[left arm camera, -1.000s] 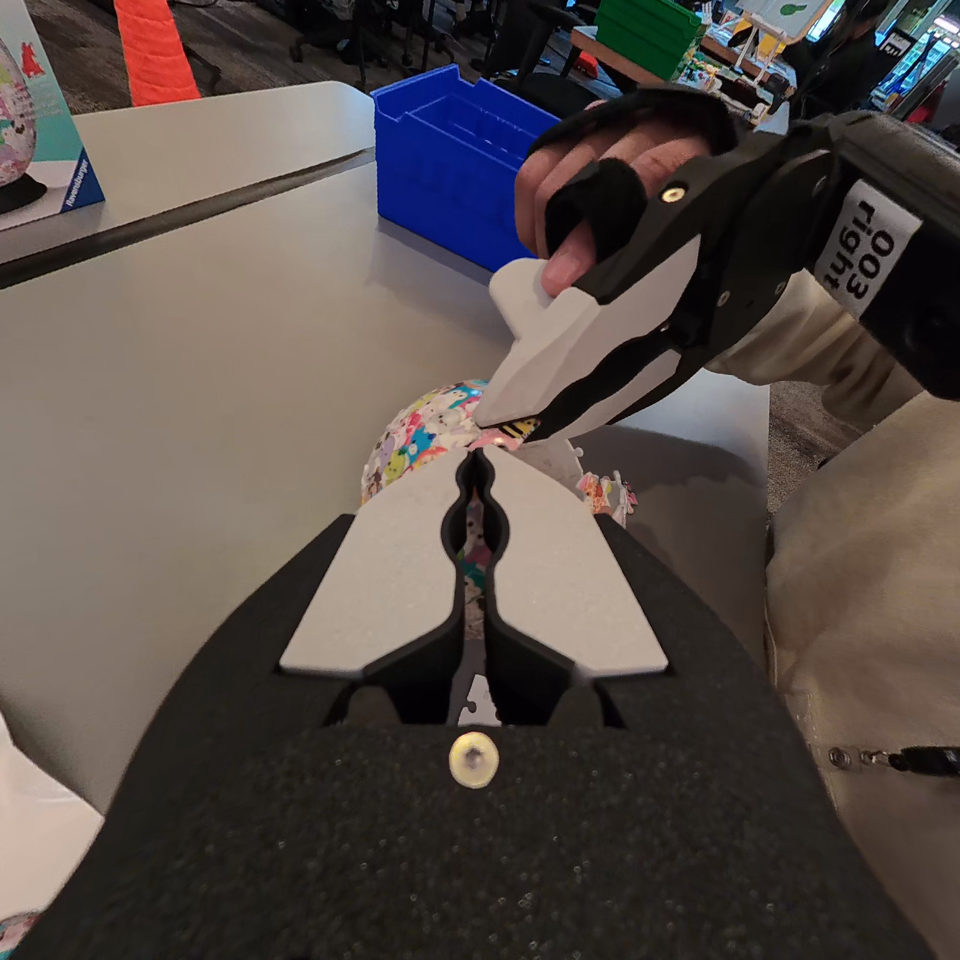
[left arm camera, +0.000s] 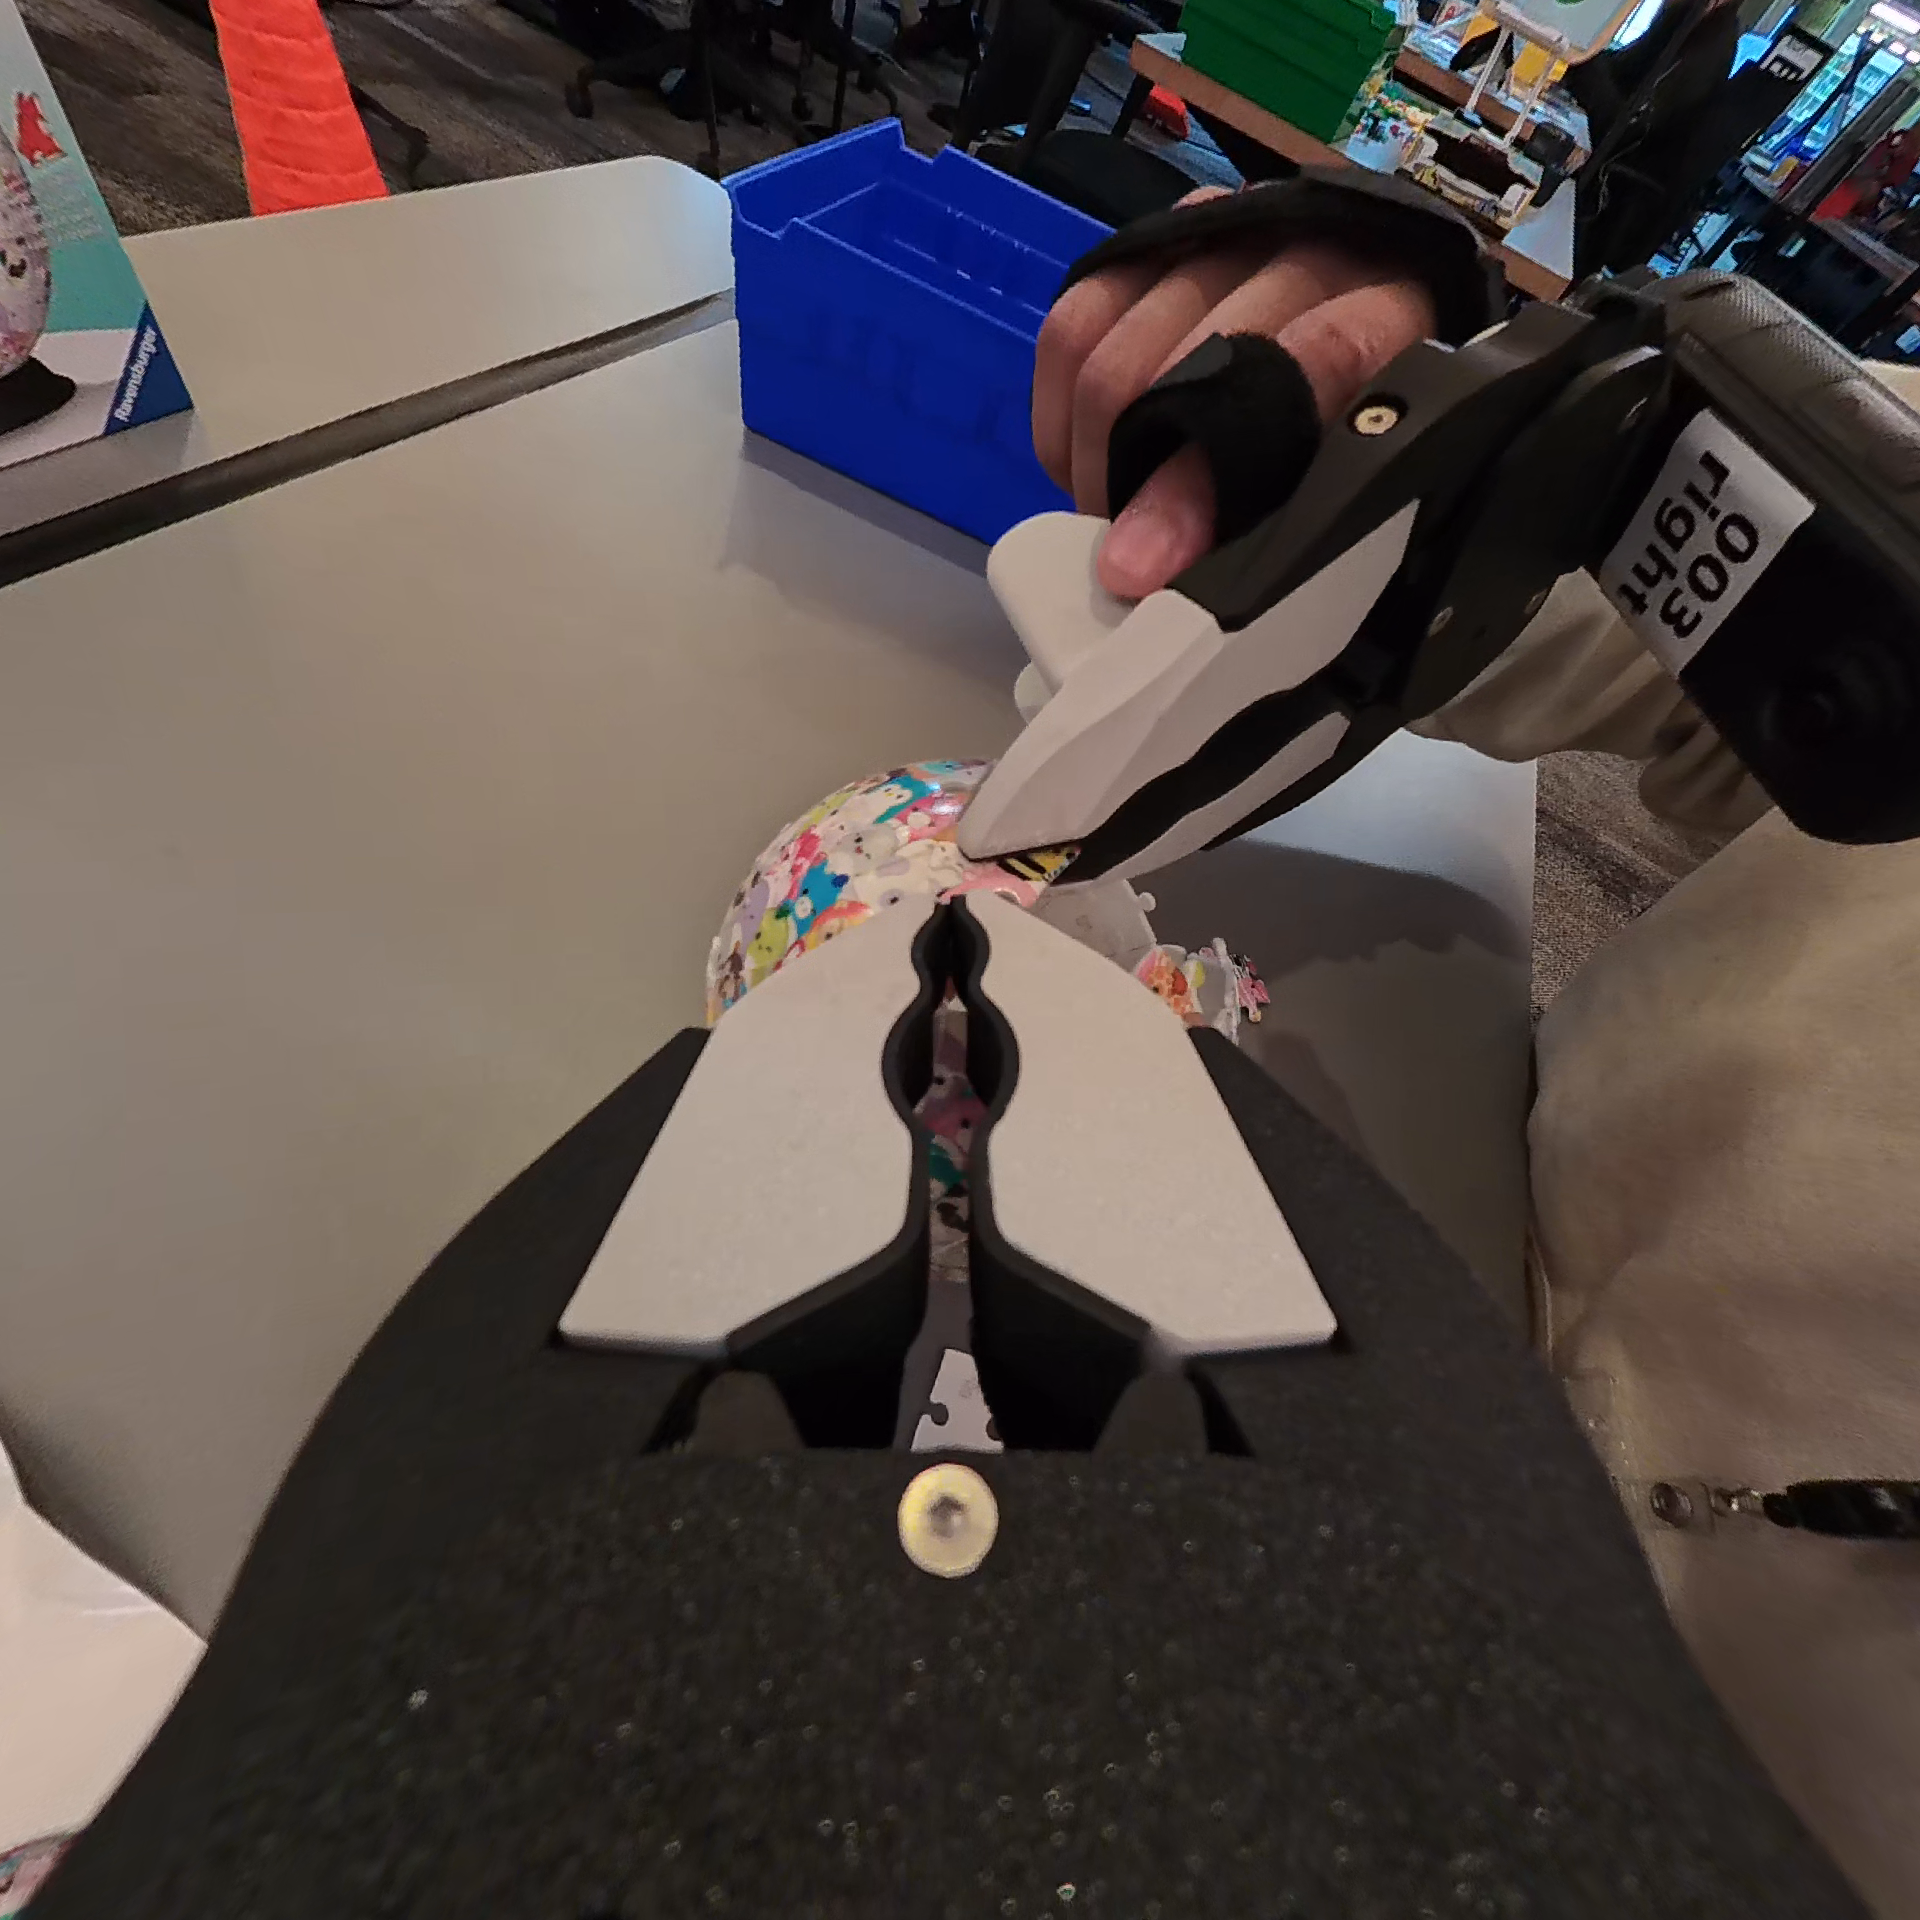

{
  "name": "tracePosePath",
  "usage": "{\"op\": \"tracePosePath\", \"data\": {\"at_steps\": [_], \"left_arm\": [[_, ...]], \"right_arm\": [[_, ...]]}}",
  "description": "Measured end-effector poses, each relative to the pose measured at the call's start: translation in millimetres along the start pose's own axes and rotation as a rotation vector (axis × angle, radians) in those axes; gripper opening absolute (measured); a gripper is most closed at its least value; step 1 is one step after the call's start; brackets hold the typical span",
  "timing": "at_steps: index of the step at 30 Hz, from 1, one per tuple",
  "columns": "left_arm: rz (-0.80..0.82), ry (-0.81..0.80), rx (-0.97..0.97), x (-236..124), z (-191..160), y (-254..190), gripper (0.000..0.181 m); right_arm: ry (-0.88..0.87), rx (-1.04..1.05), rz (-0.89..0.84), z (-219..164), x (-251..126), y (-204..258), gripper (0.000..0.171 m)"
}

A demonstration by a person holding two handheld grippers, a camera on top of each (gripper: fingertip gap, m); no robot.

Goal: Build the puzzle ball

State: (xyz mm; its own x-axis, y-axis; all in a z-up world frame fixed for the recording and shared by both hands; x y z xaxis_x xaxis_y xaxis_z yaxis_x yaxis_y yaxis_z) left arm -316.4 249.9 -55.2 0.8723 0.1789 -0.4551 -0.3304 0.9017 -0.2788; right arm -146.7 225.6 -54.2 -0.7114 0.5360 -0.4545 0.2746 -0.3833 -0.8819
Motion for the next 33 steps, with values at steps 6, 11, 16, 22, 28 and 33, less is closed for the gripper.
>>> {"op": "tracePosePath", "data": {"at_steps": [6,11,16,22,28,33], "left_arm": [[-0.003,-0.003,-0.007,-0.1,-0.8,1.6,0.000],[-0.003,-0.005,-0.009,-0.3,-1.2,1.8,0.000],[-0.007,-0.005,-0.016,-0.1,-1.7,2.8,0.000],[0.031,-0.013,-0.043,-14.1,-9.8,6.4,0.000],[0.022,-0.043,-0.101,-20.8,-19.3,10.5,0.000],[0.028,-0.019,-0.060,-12.1,-14.5,8.2,0.000]], "right_arm": [[0.013,0.001,0.023,-0.3,3.8,1.1,0.017],[-0.003,-0.019,0.010,3.2,4.1,0.4,0.017],[0.008,-0.050,0.020,3.0,6.4,0.5,0.012],[0.021,-0.063,0.023,3.6,6.2,0.3,0.015],[0.024,-0.087,0.023,6.8,9.7,0.5,0.022],[0.033,-0.105,0.047,9.5,13.0,-3.1,0.022]]}}
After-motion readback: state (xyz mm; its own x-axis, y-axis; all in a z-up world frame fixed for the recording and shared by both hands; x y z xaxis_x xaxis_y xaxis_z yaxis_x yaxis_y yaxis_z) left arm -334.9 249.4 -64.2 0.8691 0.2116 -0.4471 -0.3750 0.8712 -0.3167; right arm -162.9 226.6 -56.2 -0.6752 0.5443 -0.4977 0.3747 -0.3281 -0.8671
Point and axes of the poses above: each gripper's, where its closed fingertips meet, x out along the fingers, z out of its top, y = z × x across the jaws, the point moved 10 cm from there along -x, back along the fingers, and after that the axes turned 4 degrees about y, right-handed, at the moved point
